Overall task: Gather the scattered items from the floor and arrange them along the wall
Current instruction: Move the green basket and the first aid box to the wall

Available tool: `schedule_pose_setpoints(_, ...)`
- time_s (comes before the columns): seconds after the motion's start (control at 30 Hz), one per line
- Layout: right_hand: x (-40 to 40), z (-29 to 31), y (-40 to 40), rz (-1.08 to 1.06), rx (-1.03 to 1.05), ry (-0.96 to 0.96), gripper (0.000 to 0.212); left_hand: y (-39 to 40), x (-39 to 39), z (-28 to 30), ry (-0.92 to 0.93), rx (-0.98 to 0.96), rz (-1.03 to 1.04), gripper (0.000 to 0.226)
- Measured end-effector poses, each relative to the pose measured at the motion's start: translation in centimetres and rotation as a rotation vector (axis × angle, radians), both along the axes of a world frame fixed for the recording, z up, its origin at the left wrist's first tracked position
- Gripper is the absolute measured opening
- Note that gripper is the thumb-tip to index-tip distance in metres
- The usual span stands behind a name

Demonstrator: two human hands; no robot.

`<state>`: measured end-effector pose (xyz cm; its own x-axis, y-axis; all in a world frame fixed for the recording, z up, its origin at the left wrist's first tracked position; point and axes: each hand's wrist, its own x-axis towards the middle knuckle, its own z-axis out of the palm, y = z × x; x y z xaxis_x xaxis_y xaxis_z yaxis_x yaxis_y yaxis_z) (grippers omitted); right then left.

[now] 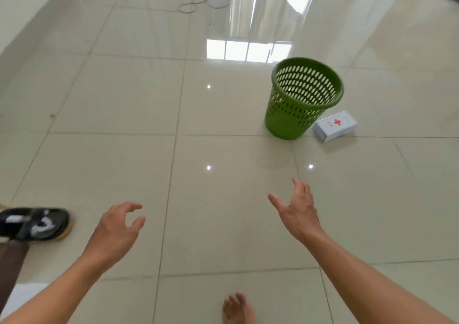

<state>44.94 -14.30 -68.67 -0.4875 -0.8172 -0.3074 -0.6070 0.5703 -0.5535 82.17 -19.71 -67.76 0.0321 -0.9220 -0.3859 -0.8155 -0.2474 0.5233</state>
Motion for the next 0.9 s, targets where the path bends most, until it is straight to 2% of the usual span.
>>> schedule_pose_setpoints(0.27,-15.5,-0.1,-9.1,-0.156,0.04,-0.03,0.076,-12.7,-13.5,-0.8,0.096,0.093,-0.077,0.023)
schedule_pose_setpoints(0.47,-22.4,-1.1,-12.7,-0.253,0.036,-0.092,0.069,-18.3,-23.6,-0.7,0.168,0.172,-0.144,0.018)
schedule_pose_setpoints(0.63,-28.3,-3.6,-16.6,-0.319,0.057,-0.127,0.066,-23.4,-32.8,-1.3,0.287,0.281,-0.087,0.017)
schedule_pose_setpoints(0.7,-30.4,-4.9,-18.2,-0.358,0.064,-0.139,0.065,-25.3,-36.8,-1.6,0.364,0.307,-0.029,0.026)
schedule_pose_setpoints(0.83,-36.4,-9.5,-22.9,-0.422,0.093,-0.187,0.064,-30.7,-47.9,-5.2,0.468,0.347,0.143,0.072)
schedule_pose_setpoints(0.9,-39.1,-11.8,-24.8,-0.44,0.108,-0.217,0.064,-32.8,-53.6,-7.1,0.535,0.364,0.304,0.084)
